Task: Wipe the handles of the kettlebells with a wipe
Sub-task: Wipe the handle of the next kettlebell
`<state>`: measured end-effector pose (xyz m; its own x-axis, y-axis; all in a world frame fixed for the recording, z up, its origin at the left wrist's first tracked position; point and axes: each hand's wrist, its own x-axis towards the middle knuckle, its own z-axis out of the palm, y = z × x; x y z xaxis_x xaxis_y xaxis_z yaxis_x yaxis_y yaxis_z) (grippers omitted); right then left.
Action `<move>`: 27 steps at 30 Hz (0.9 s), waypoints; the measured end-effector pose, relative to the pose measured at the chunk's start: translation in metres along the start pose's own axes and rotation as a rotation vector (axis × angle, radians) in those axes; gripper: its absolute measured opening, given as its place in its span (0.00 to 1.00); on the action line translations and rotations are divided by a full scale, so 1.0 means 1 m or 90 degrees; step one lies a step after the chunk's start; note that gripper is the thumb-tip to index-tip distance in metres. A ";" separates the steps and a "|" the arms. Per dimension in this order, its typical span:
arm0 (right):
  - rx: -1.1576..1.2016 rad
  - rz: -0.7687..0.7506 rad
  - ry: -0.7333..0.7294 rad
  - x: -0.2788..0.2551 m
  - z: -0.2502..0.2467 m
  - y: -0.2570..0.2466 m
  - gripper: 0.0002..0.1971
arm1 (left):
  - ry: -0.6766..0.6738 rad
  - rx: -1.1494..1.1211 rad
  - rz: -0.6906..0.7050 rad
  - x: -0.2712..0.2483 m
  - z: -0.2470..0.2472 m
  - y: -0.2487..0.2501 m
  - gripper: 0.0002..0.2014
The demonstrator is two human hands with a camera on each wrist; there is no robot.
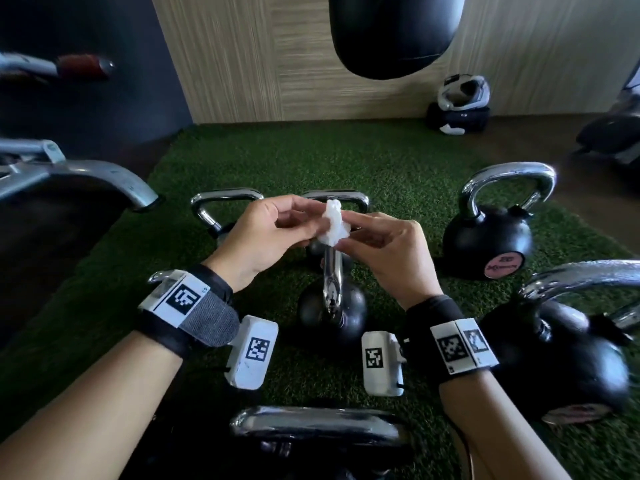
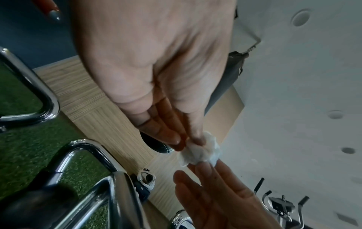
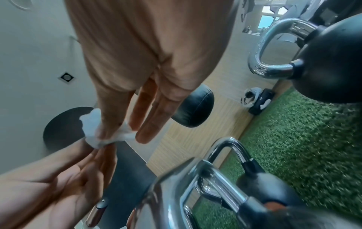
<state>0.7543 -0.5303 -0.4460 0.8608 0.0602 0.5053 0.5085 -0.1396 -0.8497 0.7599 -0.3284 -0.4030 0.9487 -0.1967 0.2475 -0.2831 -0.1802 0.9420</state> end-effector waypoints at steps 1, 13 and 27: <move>0.003 -0.005 0.005 -0.001 0.001 0.000 0.22 | -0.001 0.009 -0.002 0.001 0.001 0.000 0.12; 0.062 0.102 0.054 0.004 0.005 0.030 0.06 | -0.039 0.070 -0.060 -0.006 -0.005 -0.030 0.27; -0.325 0.307 0.037 0.017 0.013 0.097 0.07 | -0.230 0.511 -0.091 -0.026 0.050 -0.124 0.61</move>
<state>0.8184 -0.5301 -0.5221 0.9783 -0.1760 0.1094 -0.0144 -0.5845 -0.8113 0.7635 -0.3487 -0.5379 0.9183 -0.3888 -0.0743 -0.3081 -0.8200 0.4824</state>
